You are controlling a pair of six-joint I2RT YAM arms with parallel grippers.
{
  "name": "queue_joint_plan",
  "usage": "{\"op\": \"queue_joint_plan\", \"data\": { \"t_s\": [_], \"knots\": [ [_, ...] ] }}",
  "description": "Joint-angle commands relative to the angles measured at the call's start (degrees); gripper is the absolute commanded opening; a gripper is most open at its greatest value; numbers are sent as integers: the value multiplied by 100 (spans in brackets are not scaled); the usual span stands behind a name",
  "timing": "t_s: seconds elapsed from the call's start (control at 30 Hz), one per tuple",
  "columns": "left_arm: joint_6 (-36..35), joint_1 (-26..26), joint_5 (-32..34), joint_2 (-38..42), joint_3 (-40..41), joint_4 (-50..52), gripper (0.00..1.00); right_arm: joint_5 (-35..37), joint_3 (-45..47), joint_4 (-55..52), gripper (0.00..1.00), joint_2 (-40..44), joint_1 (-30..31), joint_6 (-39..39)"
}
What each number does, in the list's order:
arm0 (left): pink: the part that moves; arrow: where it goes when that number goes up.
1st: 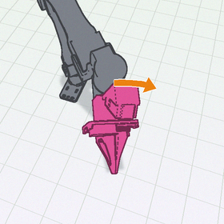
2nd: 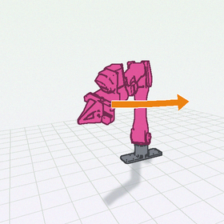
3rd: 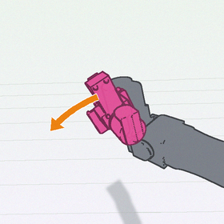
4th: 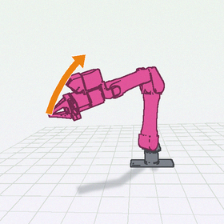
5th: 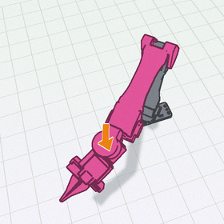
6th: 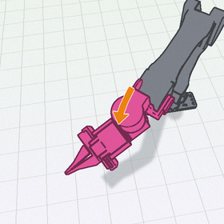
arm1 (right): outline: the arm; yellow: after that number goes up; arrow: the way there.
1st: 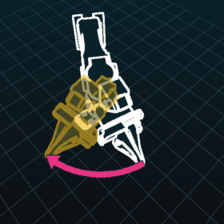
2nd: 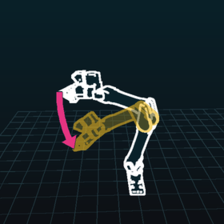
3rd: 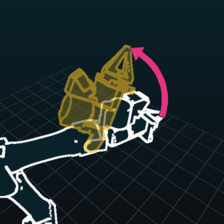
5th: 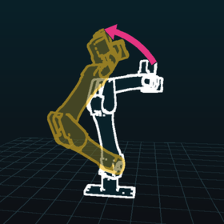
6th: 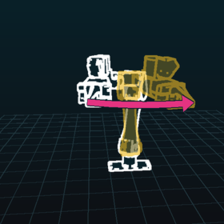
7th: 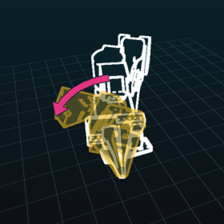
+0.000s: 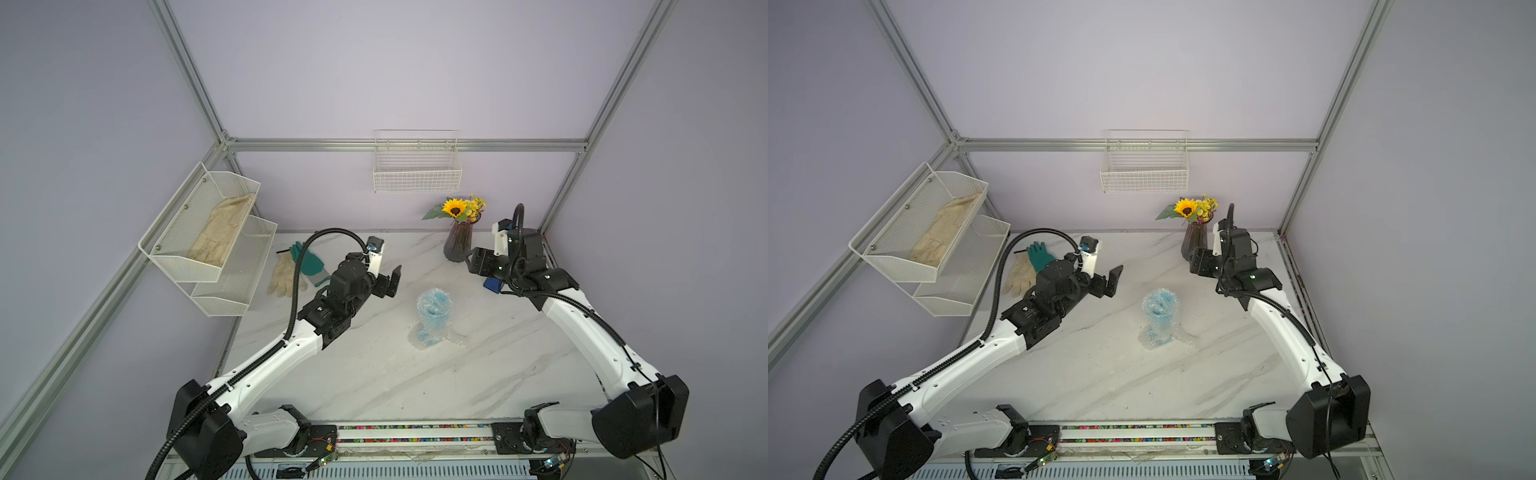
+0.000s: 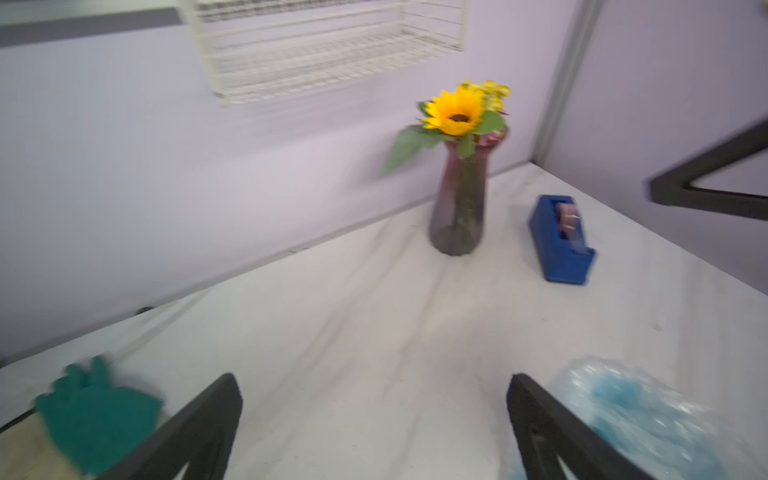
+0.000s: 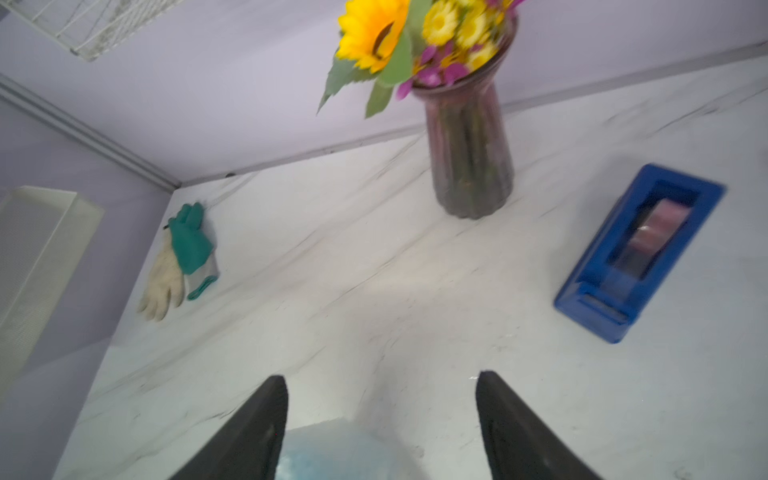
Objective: Wrap wine glasses in bubble wrap
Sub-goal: Wrap the wine glass in bubble wrap, then reset both arms
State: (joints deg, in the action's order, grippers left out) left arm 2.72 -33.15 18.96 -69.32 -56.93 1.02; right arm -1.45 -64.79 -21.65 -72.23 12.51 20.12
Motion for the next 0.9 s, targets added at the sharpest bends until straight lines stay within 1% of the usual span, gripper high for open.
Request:
{"op": "queue_joint_plan", "data": {
  "t_s": [0.0, 0.07, 0.17, 0.23, 0.3, 0.37, 0.4, 0.47, 0.53, 0.57, 0.6, 0.63, 0.67, 0.73, 0.77, 0.83, 0.87],
  "knots": [
    [526, 779, 1931, 284, 777, -316, 100, 1268, 1257, 2276, 86, 442, -255, -130],
    [636, 1286, 1997, 416, 1254, -567, 100, 1743, 1888, 3013, 89, 571, -304, -316],
    [337, 1802, 2081, 520, 2139, -1564, 100, 2469, 2873, 4329, 97, 528, -357, -792],
    [293, 2134, 1955, 448, 2565, -2032, 100, 2495, 3400, 5097, 97, 399, -560, -805],
    [527, 2491, 1768, 276, 2877, -2245, 100, 2471, 3861, 5722, 97, 279, -777, -604],
    [791, 2875, 1352, 86, 3075, -2286, 100, 2394, 4252, 6632, 97, 47, -814, -853],
    [808, 2960, 1172, 10, 3167, -2399, 100, 2332, 4327, 6880, 97, -95, -829, -956],
    [887, 3089, 828, -103, 3456, -3022, 100, 2212, 4359, 7341, 97, -578, -855, -1155],
    [876, 3151, 516, -241, 3871, -4099, 100, 2142, 4434, 8158, 97, -1202, -903, -1346],
    [761, 3174, 318, -371, 4069, -4700, 100, 1888, 4433, 8426, 97, -1344, -906, -1401],
    [602, 3182, 233, -503, 4123, -4967, 100, 1689, 4462, 8735, 97, -1494, -933, -1424],
    [541, 3187, 274, -547, 4026, -4834, 100, 1603, 4495, 9225, 97, -1728, -966, -1593],
    [491, 3205, 304, -554, 3950, -4728, 100, 1400, 4507, 9539, 97, -1938, -1025, -1604],
    [340, 3277, 95, -658, 4054, -5186, 100, 1186, 4527, 9884, 97, -2303, -1092, -1575],
    [236, 3288, -64, -721, 4125, -5415, 100, 1029, 4591, 10268, 97, -2555, -1099, -1627],
    [176, 3295, -99, -772, 4128, -5458, 100, 876, 4579, 10774, 97, -3033, -1102, -1677],
    [156, 3307, -79, -855, 4115, -5536, 100, 851, 4582, 10907, 97, -3068, -1097, -1713]
  ]
}}
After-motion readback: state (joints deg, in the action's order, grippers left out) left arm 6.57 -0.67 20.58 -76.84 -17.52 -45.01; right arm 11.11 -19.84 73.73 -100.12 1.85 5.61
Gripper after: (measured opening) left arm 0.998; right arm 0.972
